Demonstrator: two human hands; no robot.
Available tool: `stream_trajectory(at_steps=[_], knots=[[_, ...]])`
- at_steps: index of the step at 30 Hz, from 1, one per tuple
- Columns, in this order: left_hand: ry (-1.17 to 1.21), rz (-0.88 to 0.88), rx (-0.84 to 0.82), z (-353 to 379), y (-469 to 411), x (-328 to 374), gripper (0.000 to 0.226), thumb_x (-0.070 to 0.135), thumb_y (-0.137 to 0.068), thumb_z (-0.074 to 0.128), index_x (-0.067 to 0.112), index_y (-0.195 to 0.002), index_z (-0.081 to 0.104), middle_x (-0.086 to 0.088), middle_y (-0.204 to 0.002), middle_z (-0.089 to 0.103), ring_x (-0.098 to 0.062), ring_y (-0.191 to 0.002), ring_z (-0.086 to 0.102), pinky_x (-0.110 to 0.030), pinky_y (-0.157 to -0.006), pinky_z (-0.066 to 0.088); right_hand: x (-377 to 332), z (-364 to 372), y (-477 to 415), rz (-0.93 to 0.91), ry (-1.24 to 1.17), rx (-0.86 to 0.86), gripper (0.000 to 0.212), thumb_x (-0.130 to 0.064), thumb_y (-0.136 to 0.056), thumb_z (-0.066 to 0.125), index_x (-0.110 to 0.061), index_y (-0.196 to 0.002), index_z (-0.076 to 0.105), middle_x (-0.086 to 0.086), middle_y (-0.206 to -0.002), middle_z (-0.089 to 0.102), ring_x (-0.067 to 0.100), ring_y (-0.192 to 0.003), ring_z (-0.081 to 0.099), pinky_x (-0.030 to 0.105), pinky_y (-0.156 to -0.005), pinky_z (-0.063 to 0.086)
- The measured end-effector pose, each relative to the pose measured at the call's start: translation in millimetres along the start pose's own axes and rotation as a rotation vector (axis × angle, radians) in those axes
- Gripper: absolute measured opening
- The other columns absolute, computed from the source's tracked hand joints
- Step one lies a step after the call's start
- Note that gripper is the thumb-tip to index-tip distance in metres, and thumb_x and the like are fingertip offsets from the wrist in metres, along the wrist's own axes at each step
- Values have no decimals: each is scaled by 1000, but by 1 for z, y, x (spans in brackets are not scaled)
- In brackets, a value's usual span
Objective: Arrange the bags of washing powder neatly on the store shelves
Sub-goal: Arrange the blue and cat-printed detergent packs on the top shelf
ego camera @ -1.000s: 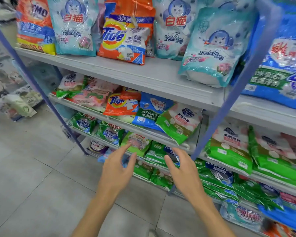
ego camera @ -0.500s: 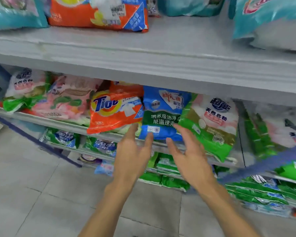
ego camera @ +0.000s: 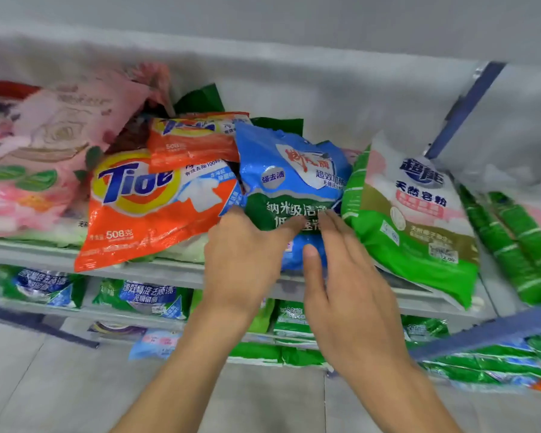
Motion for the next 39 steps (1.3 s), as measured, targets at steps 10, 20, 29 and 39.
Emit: stream_trajectory(at_steps=[10, 20, 29, 39], knots=[[394, -352, -351, -28, 30, -23, 15, 14, -78, 78, 7, -91, 78, -17, -89, 78, -43, -84, 75, -55, -83, 59, 15, -17, 1, 160, -201, -36, 66, -61, -95, 43, -35, -155, 35, -19, -151, 42, 3, -139, 39, 25, -105, 36], [801, -239, -520, -69, 83, -39, 77, 27, -30, 101, 12, -103, 81, -20, -113, 75, -37, -95, 75, -37, -70, 63, 6, -51, 35, 488, -931, -687, 45, -58, -49, 91, -25, -78, 82, -11, -75, 78, 4, -72, 75, 19, -83, 56], [722, -229, -608, -89, 123, 27, 76, 40, -27, 102, 16, -96, 82, -16, -105, 77, -31, -88, 77, -35, -65, 62, 12, -110, 62, 557, -1364, -486, 54, -1, -63, 76, -15, -115, 71, 8, -102, 79, 25, -82, 78, 35, -68, 63], [713, -418, -656, -47, 203, 113, 42, 18, -76, 75, 6, -115, 72, -18, -102, 77, -31, -78, 77, -43, -62, 63, 47, -229, 134, 541, -1243, -366, 70, 4, -49, 87, -3, -114, 65, 11, -96, 79, 22, -78, 76, 32, -67, 61]])
Point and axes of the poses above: each hand's wrist, its own y-axis away from the middle knuckle, its own z-axis out of the palm, x = y × z, the point moved 2 cm from there along -y, towards the middle knuckle
